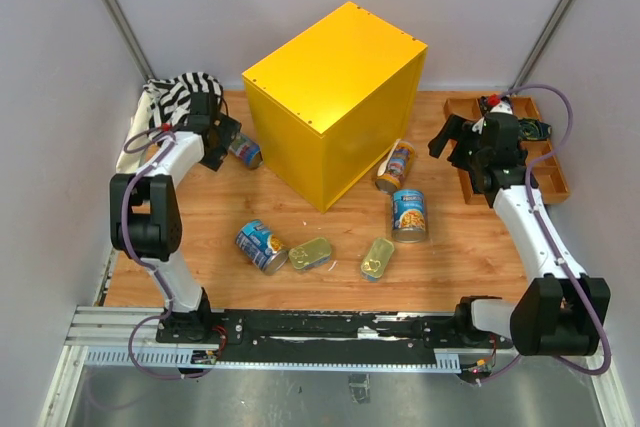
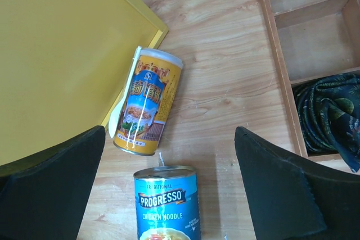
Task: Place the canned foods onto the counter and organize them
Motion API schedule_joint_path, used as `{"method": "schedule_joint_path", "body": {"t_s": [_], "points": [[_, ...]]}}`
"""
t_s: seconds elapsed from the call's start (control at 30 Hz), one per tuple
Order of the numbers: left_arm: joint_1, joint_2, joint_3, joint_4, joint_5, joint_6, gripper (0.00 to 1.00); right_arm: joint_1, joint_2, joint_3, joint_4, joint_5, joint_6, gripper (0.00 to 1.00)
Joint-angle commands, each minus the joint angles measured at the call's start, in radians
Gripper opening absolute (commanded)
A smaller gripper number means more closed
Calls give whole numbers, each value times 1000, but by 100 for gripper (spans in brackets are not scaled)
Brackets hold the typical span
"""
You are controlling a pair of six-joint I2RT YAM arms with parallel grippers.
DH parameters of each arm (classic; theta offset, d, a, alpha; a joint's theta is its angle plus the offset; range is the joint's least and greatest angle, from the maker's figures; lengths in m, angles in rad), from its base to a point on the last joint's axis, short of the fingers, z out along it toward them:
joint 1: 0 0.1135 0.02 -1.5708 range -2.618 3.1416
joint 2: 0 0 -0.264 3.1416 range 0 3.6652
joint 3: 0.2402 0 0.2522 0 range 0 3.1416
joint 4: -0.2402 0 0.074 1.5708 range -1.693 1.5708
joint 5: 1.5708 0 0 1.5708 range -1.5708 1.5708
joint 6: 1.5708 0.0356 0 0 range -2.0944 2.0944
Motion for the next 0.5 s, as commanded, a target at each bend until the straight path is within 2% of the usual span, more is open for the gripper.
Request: {"method": "schedule_joint_path", "body": {"t_s": [0.0, 0.2, 0.47], "points": [[8, 64, 98, -9, -28, -35, 99, -10, 20, 13, 22, -20, 0, 99], [10, 163, 213, -42, -45, 0, 99, -6, 28, 24, 26, -23, -5, 99], [23, 239, 261, -63, -31, 29, 99, 10, 52, 38, 41, -38, 10, 99]]}}
